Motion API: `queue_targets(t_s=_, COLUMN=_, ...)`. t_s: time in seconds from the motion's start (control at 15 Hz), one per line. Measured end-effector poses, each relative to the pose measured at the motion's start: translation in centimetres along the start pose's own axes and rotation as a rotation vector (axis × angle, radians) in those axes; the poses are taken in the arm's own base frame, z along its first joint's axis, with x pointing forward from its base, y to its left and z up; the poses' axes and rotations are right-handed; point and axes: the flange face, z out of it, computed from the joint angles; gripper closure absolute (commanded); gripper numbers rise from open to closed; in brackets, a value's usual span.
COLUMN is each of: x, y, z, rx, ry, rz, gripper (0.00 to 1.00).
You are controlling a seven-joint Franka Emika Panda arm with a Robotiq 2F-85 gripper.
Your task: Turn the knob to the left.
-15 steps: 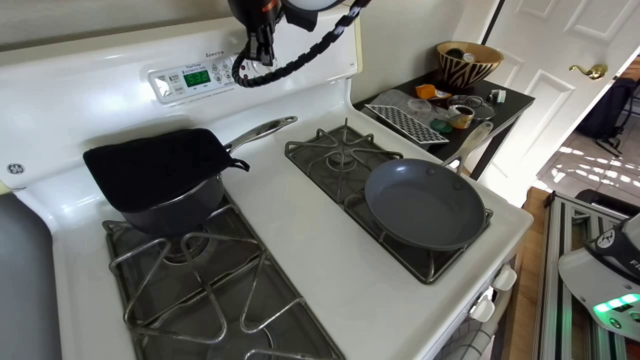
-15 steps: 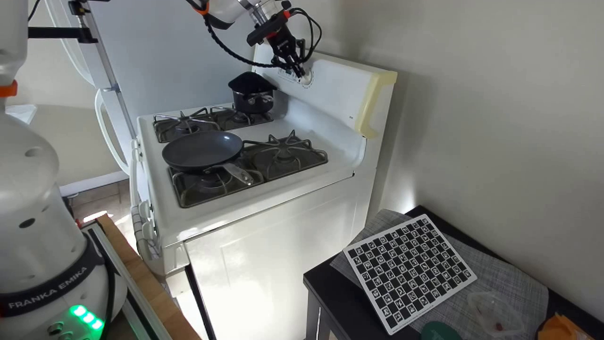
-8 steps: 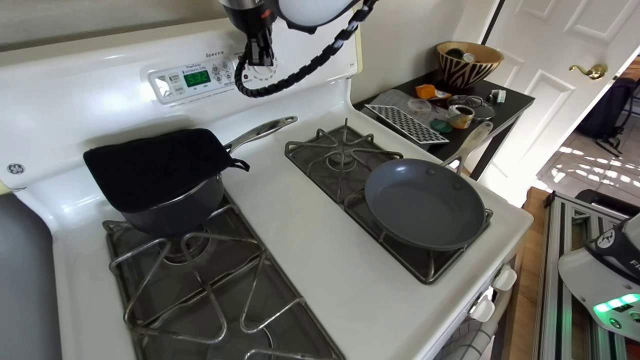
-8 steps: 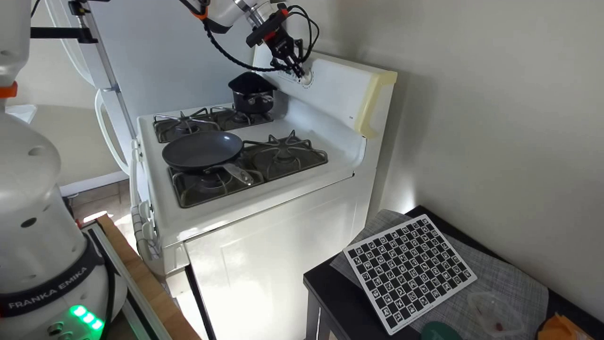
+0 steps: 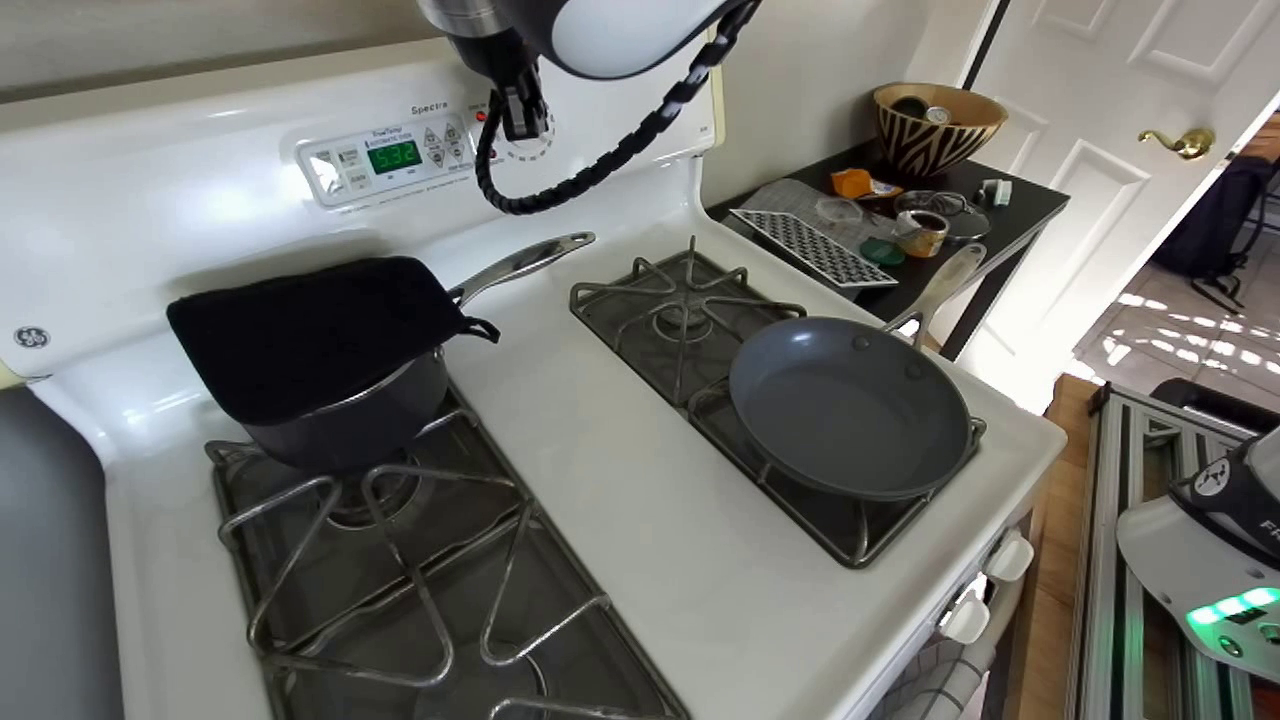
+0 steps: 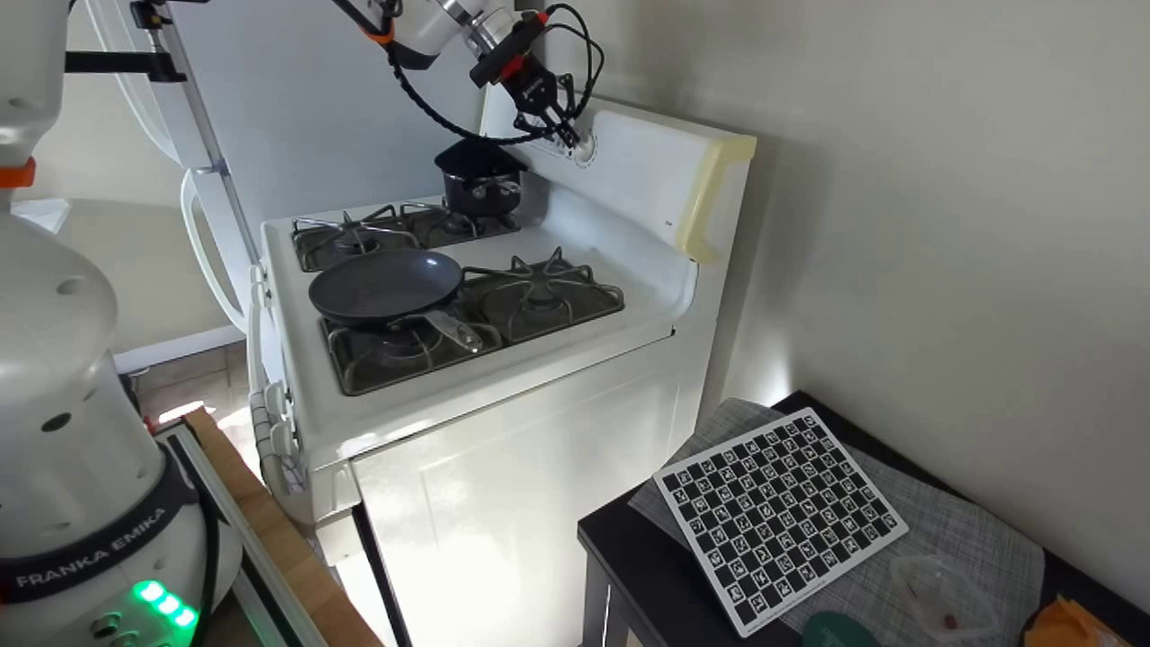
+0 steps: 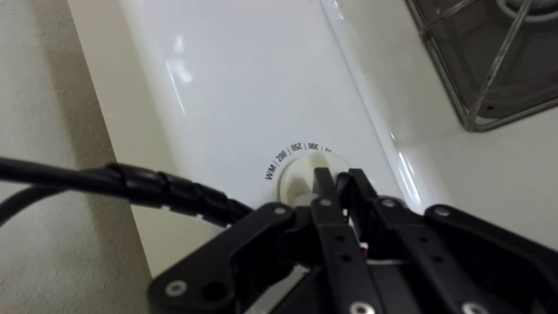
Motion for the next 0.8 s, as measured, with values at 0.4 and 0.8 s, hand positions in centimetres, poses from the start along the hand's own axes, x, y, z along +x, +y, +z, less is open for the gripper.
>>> queue_targets(t_s=0.4, x=0.4, y=-1.0, z=0.0, rx=-0.056, ry=-0.026, rz=-0.137, gripper=0.99)
queue_targets(t_s=0.8, x=0.8, y=-1.8, z=0.1, rx=-0.104, ry=-0.053, rz=-0.256, gripper=0.99)
